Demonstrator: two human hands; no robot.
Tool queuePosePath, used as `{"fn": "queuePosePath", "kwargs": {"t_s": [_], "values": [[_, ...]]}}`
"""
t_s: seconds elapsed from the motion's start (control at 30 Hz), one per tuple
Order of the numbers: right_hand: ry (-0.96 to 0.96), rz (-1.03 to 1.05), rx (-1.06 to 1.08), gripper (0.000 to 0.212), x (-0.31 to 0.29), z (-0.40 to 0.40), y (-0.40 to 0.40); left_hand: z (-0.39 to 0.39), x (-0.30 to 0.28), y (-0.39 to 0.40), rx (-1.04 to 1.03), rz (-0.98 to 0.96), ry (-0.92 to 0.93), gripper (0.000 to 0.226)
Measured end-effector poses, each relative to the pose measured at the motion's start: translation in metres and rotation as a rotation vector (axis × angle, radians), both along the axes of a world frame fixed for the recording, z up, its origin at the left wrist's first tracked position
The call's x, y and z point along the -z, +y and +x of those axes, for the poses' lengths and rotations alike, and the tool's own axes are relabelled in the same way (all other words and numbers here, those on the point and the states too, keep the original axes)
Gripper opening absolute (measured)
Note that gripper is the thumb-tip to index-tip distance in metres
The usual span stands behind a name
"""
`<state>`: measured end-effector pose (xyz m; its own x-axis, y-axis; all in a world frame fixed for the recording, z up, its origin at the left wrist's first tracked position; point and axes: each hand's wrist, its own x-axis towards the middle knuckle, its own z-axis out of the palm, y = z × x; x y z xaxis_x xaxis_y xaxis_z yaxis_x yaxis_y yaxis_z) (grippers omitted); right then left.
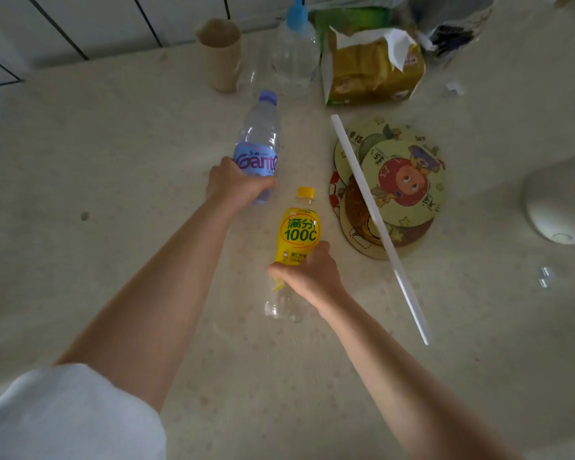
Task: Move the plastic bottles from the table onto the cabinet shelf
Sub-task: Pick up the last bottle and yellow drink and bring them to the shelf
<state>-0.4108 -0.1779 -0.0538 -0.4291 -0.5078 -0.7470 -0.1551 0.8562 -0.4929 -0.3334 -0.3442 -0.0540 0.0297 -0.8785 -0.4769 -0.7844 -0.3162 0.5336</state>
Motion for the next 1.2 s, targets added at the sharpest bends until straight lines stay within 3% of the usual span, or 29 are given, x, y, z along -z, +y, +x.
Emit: {"fn": "queuePosePath", "kwargs": {"t_s": [0.2,0.3,0.47,0.5,0.6,0.7,0.83,1.0,1.13,1.2], "values": [[-0.209,-0.005,0.112,0.070,0.001,-0.012,0.002,-0.018,0.005,-0.004,0.031,-0.069,-0.070,0.084],[-0.271,-0.004,0.133,0.071,0.001,-0.014,0.002,-0.020,0.005,-0.002,0.020,-0.101,-0.081,0.082],[-0.334,-0.009,0.130,0.048,-0.007,-0.019,0.024,0.004,-0.007,0.013,-0.144,0.103,0.147,0.073],[-0.336,-0.018,0.133,0.051,-0.010,-0.019,0.031,0.011,-0.008,0.024,-0.179,0.150,0.219,0.074],[-0.318,-0.058,0.122,0.069,-0.022,-0.015,0.056,0.030,-0.012,0.073,-0.226,0.251,0.398,0.053],[-0.257,-0.089,0.132,0.065,-0.032,-0.012,0.080,0.050,-0.018,0.128,-0.243,0.268,0.426,0.018],[-0.187,-0.145,0.115,0.073,-0.045,0.000,0.125,0.071,-0.038,0.210,-0.187,0.277,0.528,0.012],[-0.093,-0.191,0.175,0.070,-0.059,0.031,0.197,0.104,-0.047,0.301,-0.167,0.265,0.482,0.065],[-0.100,-0.185,0.295,0.065,-0.070,0.067,0.270,0.131,-0.058,0.363,-0.074,0.290,0.502,0.052],[-0.154,-0.206,0.364,0.062,-0.075,0.085,0.308,0.142,-0.067,0.391,-0.016,0.297,0.493,0.064]]}}
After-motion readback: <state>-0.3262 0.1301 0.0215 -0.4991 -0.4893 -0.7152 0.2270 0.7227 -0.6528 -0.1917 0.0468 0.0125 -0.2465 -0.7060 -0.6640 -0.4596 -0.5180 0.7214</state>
